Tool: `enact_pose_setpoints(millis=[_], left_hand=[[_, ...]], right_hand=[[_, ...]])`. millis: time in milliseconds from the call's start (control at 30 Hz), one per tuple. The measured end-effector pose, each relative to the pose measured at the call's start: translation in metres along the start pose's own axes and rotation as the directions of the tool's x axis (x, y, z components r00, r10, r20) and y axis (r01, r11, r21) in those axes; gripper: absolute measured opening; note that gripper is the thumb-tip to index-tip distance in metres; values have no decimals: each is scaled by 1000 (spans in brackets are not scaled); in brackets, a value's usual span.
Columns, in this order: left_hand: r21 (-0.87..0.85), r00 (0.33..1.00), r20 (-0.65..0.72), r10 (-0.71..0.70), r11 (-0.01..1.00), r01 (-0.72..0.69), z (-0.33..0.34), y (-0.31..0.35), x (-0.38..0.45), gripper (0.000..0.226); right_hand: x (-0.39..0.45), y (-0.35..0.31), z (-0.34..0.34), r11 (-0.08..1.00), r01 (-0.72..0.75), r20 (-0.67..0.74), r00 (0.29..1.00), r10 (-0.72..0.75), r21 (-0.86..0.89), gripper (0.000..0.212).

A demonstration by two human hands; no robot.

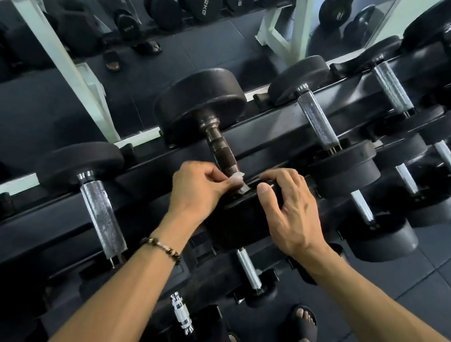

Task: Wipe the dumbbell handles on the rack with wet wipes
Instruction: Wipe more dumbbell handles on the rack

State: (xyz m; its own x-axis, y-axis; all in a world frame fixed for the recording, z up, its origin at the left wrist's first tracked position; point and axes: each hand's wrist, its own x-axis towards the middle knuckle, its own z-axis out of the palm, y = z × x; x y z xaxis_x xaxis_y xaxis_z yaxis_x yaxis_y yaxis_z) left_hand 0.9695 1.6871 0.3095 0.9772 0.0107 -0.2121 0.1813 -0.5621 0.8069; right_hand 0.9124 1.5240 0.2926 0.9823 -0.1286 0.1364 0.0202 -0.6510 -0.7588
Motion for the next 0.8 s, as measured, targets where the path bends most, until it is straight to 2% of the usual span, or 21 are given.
enact_pose_setpoints(millis=[100, 200, 300, 367, 533, 567, 667, 700, 733, 800], left_hand=[[-11, 986, -119, 115, 993, -118, 6, 8, 1, 22], [7, 963, -213, 165, 986, -167, 1, 9, 10, 23], [168, 984, -22, 176, 971, -170, 1, 5, 4, 26], [139, 988, 41, 149, 978, -153, 3, 2, -2, 27], [28, 952, -221, 210, 978, -209, -1, 5, 16, 22], [34, 957, -191, 218, 976, -215, -2, 3, 18, 22], [46, 981, 65, 183, 981, -186, 1, -6, 9, 25], [43, 981, 99, 166, 984, -171, 2, -8, 7, 25], [41, 982, 79, 172, 984, -176, 3, -7, 8, 25], [44, 972, -79, 220, 975, -217, 3, -1, 14, 24]], right_hand=[[-1, -1, 0, 1000, 0, -7, 1000, 0, 3, 47], [-1, -1, 1, 1000, -2, -5, 1000, 2, 7, 47], [-1, -1, 1, 1000, 5, -6, 1000, -5, 3, 47], [-1, -1, 1, 1000, 3, -11, 1000, -3, 5, 48], [0, -1, 1, 1000, -9, -12, 1000, 9, 15, 48], [0, -1, 2, 1000, -9, -12, 1000, 9, 12, 48], [-1, 0, 3, 1000, -3, -22, 1000, 3, 4, 48], [-1, 0, 3, 1000, -5, -25, 1000, 5, 6, 48], [-1, 0, 3, 1000, -9, -26, 1000, 9, 7, 49], [-1, 0, 3, 1000, -10, -22, 1000, 10, 5, 49]])
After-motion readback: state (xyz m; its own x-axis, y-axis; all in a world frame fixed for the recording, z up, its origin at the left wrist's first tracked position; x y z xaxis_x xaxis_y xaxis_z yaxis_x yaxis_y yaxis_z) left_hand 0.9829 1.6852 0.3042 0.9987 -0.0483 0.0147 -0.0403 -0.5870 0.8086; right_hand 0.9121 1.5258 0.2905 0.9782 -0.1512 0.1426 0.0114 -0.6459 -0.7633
